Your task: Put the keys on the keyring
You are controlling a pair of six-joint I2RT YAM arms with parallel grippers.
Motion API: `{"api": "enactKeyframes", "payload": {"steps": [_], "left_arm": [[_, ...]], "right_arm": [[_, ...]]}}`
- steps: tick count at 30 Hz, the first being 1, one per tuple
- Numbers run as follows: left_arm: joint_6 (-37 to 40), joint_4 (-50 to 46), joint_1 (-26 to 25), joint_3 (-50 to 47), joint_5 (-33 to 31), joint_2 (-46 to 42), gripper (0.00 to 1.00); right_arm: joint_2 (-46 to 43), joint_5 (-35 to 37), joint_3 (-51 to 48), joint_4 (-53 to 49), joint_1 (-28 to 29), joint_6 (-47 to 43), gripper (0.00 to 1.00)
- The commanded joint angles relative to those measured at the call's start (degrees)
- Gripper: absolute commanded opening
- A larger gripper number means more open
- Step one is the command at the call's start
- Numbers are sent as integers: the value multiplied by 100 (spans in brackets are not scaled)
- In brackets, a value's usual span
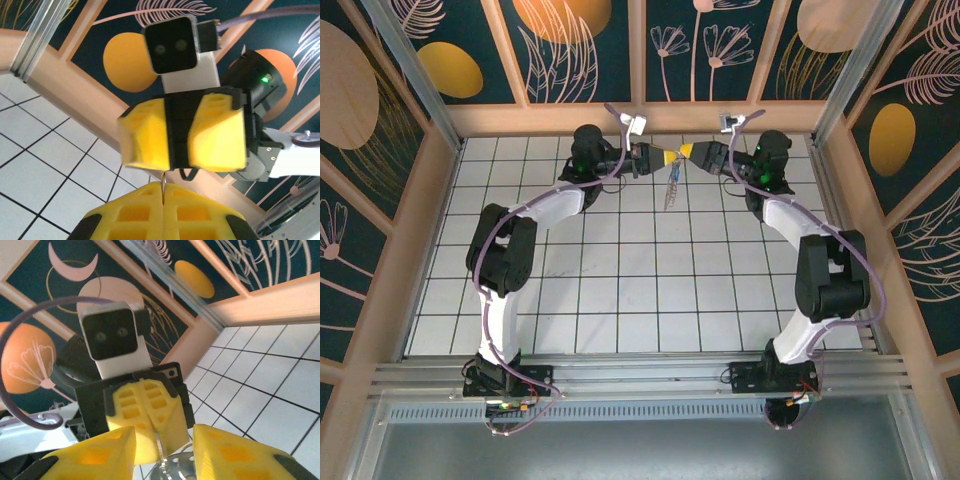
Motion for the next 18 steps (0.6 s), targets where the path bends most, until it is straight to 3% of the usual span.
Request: {"api": "enactKeyframes", "payload": {"steps": [1,11,18], "left_arm": [[-314,804,-40,-248,-280,-354,0],[-901,1620,-48,-770,-726,-573,0],[-989,1694,-91,-847,-814,-671,0]], "right_arm": [[-625,416,-439,338,-125,49,38],[-1760,1881,-2200,557,-62,-335,45],[-2046,2282,-2440,336,424,-787,47]]}}
